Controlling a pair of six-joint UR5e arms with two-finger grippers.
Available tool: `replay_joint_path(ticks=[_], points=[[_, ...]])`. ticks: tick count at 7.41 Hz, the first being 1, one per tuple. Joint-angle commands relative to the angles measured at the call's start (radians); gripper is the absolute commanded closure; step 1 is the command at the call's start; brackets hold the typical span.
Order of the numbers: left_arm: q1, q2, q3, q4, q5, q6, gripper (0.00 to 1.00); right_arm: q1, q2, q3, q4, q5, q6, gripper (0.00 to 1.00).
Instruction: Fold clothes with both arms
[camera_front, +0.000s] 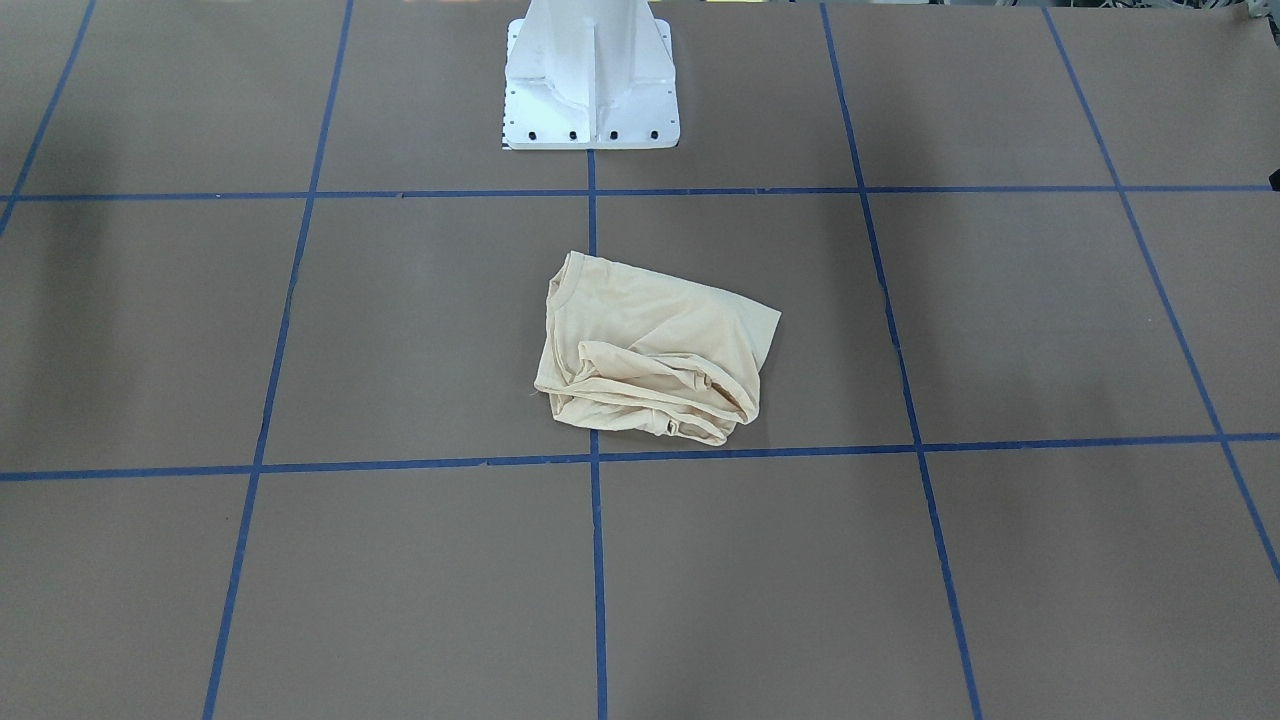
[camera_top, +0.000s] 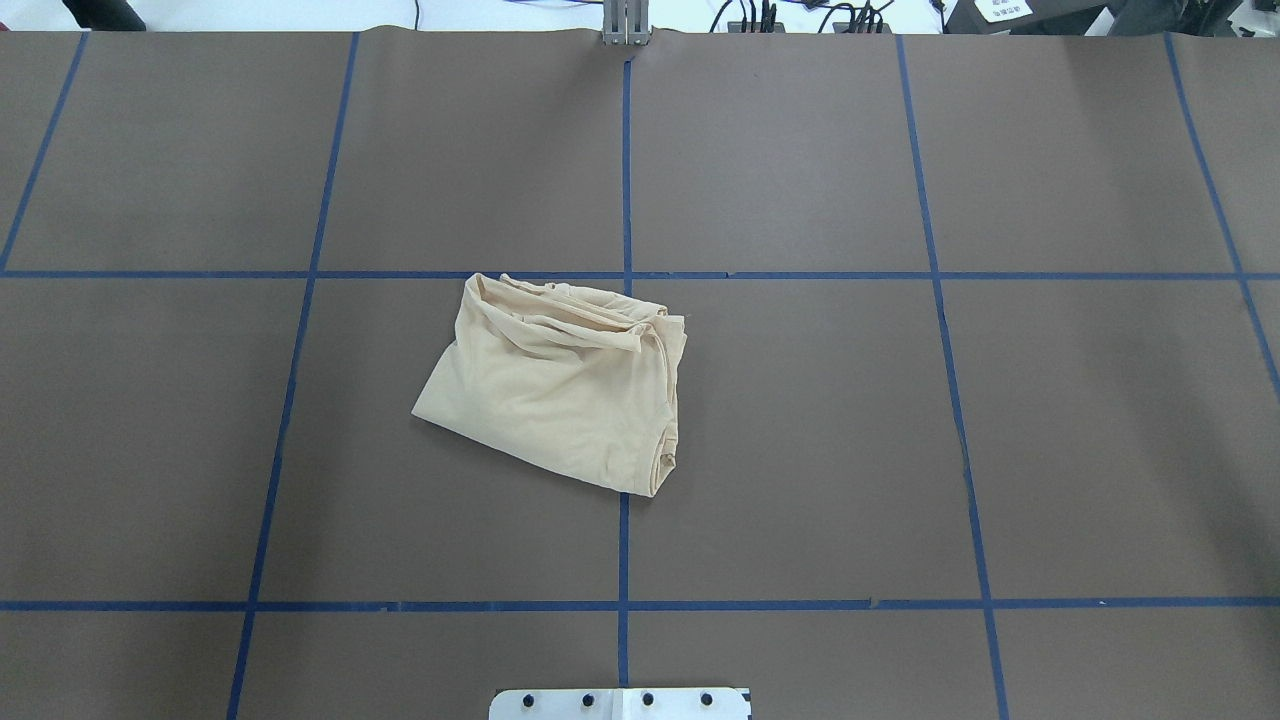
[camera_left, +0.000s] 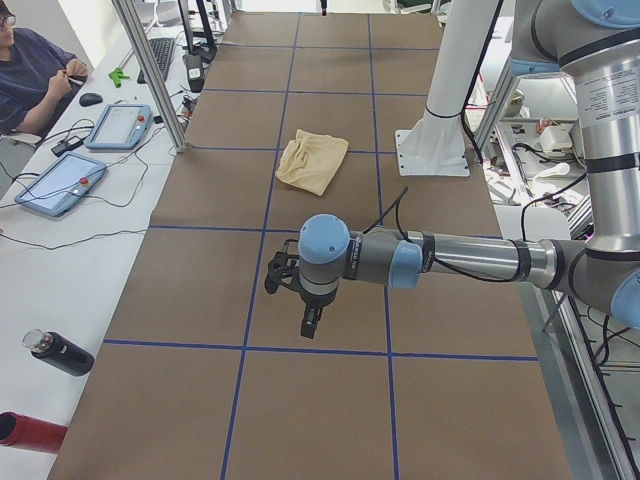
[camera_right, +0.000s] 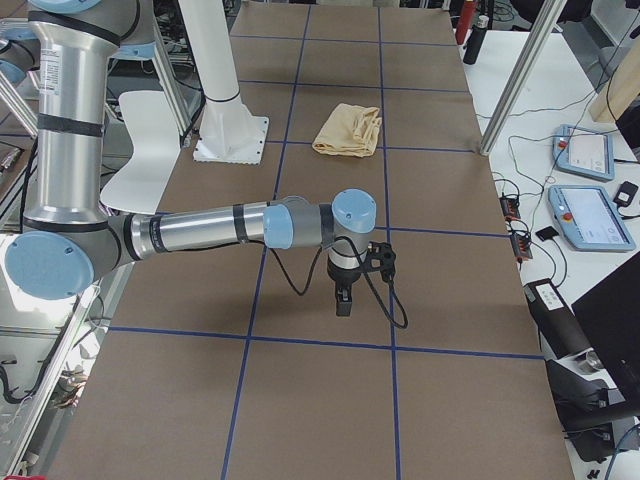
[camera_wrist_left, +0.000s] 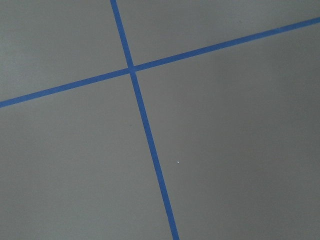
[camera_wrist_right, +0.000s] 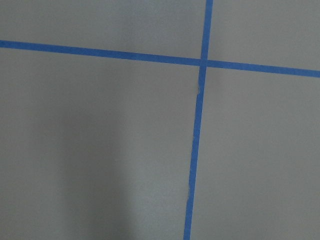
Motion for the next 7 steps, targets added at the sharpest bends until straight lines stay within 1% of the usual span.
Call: replay_joint_path(ticks=[1, 4, 6, 7], points=[[0.002, -0.016, 0.011, 0.0, 0.013, 0.002, 0.0, 0.0, 0.001, 0.0, 0.001, 0.0, 0.0, 0.0], [-0.001, -0.016, -0.004, 0.003, 0.012, 0.002, 0.0, 0.0, -0.002, -0.001, 0.0, 0.0, 0.0, 0.0], [-0.003, -0.005, -0.004, 0.003, 0.006, 0.002, 0.0, 0.034, -0.04, 0.006, 0.001, 0.011, -0.011, 0.0], [-0.003, -0.005, -0.006, 0.003, 0.006, 0.002, 0.0, 0.037, -0.042, 0.017, 0.003, 0.011, -0.005, 0.0]])
